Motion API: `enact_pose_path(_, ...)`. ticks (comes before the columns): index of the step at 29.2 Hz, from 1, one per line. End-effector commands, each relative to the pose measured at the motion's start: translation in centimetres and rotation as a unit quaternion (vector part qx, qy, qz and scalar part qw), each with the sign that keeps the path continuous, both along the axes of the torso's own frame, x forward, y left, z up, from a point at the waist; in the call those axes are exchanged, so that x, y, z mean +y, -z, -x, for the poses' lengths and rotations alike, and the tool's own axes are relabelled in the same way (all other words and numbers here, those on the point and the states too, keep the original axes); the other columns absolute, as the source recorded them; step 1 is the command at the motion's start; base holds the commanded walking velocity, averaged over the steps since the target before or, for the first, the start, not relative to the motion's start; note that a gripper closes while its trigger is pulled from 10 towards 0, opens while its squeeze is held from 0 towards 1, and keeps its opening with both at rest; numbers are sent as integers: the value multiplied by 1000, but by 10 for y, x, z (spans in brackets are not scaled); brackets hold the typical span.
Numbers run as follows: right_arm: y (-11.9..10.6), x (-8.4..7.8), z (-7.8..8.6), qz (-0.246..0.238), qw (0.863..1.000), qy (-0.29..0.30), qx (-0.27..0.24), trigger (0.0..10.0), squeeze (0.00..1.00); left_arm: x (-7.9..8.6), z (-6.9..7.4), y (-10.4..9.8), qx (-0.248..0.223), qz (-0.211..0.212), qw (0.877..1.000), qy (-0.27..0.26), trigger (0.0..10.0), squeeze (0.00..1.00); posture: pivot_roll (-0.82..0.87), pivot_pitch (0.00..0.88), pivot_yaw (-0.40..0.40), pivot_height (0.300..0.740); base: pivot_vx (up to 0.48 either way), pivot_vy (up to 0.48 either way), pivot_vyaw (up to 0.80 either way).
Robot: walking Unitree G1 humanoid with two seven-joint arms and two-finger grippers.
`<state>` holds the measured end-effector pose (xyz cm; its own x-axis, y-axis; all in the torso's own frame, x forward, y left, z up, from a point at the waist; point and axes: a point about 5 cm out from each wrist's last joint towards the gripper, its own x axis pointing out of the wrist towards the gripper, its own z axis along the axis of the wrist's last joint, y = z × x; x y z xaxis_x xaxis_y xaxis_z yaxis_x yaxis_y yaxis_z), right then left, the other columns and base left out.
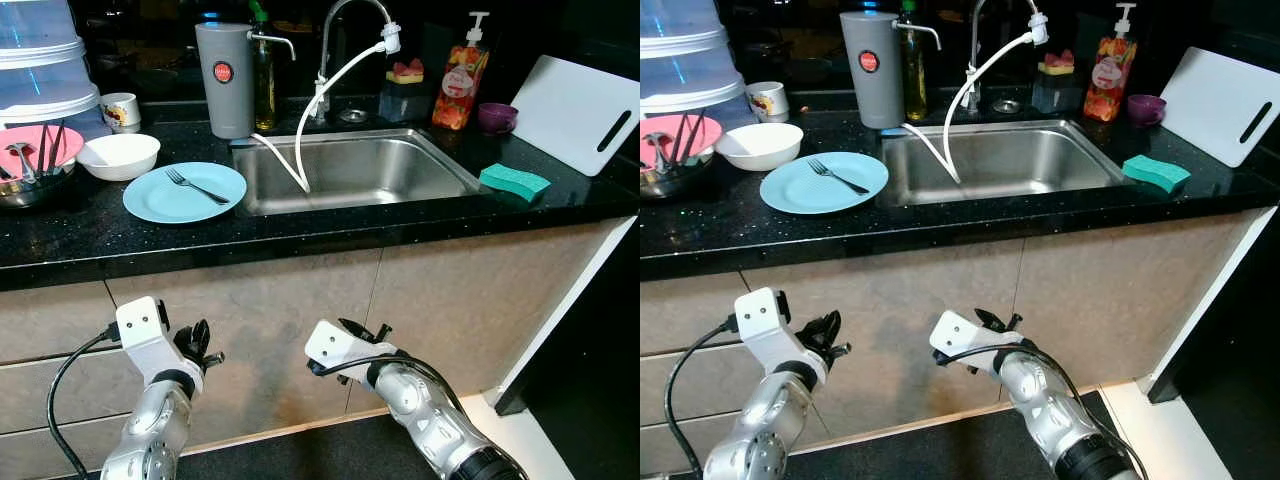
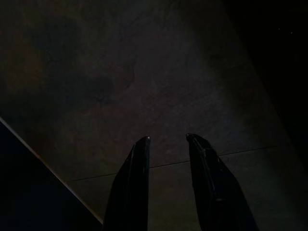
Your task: Kitchen organization
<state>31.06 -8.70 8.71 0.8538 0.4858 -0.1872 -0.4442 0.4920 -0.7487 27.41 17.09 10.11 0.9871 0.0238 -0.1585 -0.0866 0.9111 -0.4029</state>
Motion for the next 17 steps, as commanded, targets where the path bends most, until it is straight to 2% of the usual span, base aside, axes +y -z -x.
enact_pose_path(1, 1, -4, -1, 1, 1000, 7, 3, 10000, 0, -2, 0, 3, 8, 8, 1000, -1, 10000, 0, -146, 7, -11, 740, 0, 0, 0)
enact_pose_path(17, 1, -3, -2, 0, 1000, 7, 3, 10000, 0, -1, -1, 2, 8, 6, 1000, 2, 10000, 0, -146, 9, -3, 740, 0, 0, 0)
